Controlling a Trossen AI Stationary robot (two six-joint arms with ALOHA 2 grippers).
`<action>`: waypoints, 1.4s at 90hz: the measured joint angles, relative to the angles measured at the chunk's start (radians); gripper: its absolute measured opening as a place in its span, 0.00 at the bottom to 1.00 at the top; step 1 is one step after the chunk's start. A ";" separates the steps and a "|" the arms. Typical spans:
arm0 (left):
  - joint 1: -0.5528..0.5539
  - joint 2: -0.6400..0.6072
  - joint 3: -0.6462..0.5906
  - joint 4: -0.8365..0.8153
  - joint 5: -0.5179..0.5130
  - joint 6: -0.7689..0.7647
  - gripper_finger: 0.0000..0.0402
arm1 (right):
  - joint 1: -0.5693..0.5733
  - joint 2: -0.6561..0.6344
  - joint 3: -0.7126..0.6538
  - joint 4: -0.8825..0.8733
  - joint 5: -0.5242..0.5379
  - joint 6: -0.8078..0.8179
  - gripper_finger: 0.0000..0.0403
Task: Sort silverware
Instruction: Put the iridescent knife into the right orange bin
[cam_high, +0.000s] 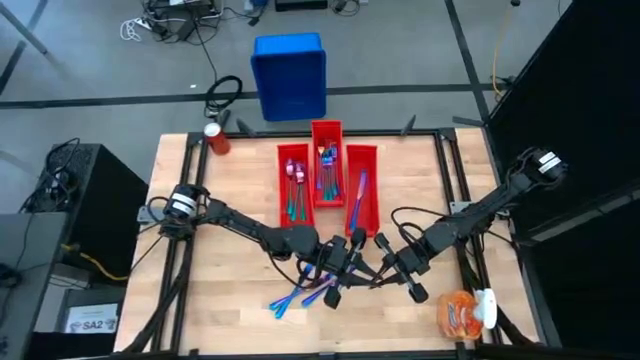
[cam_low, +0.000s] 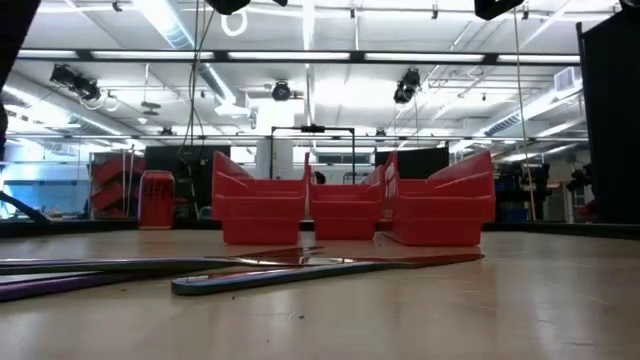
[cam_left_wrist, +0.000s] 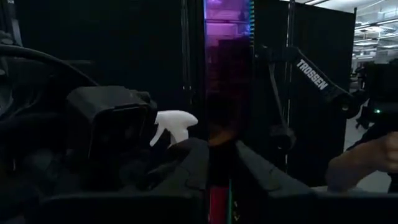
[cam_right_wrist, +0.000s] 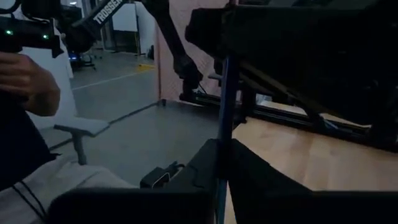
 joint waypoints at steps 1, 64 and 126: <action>0.000 0.000 0.000 0.000 0.000 0.000 0.07 | 0.000 0.000 0.000 0.000 0.000 -0.001 0.01; -0.048 -0.101 0.000 -0.215 -0.340 0.068 0.54 | 0.073 0.000 0.000 0.055 0.390 -0.019 0.00; -0.357 -0.228 -0.008 -0.654 -1.737 -0.023 0.54 | -0.331 0.000 0.001 -0.267 0.678 0.389 0.00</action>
